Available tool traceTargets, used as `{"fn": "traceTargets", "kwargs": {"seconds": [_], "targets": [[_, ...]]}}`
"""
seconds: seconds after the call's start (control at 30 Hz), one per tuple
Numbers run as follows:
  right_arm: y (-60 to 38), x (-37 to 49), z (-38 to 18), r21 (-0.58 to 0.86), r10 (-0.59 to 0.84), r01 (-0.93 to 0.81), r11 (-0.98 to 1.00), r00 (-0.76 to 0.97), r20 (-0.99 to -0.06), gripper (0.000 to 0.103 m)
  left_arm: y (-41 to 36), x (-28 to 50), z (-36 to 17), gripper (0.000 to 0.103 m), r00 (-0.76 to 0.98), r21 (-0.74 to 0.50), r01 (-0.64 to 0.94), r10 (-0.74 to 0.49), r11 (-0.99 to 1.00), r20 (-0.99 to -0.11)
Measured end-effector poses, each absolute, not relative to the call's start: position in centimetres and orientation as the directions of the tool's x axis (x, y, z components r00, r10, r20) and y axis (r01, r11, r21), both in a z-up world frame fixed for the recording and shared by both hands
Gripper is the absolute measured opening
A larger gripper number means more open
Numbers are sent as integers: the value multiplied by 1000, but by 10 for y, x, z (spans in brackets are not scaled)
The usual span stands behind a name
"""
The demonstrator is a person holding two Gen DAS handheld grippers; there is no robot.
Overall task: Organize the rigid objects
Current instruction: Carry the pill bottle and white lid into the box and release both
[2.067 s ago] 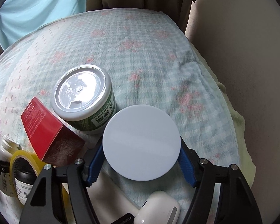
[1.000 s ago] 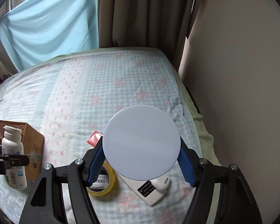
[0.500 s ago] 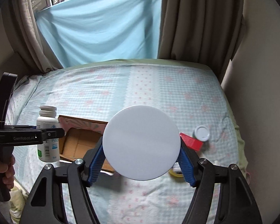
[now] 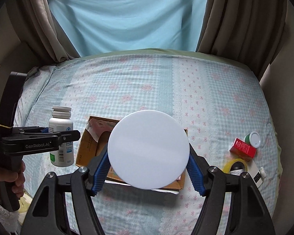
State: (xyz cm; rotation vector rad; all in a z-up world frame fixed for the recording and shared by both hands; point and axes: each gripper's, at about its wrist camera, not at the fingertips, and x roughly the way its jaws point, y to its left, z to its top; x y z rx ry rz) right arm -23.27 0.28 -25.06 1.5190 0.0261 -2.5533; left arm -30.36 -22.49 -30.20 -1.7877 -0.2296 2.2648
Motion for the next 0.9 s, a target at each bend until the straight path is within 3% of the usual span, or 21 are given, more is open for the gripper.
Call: {"fn": "traceTargets", "kwargs": {"seconds": [0.4, 0.57, 0.87, 0.9], "targets": [[-23, -276, -361, 65, -89, 102, -993, -258, -962, 67, -195, -351, -416, 47, -52, -229, -205, 244, -952, -968], [-26, -289, -411, 2, -40, 172, -985, -215, -976, 67, -171, -353, -458, 47, 0, -159, -315, 167, -936, -986], [-19, -305, -444, 6, -38, 160, -987, -197, -980, 67, -160, -367, -484, 47, 44, -152, -367, 146, -918, -988], [-19, -307, -445, 8, -41, 167, -986, -194, -980, 67, -159, -368, -481, 51, 40, -150, -374, 145, -915, -989]]}}
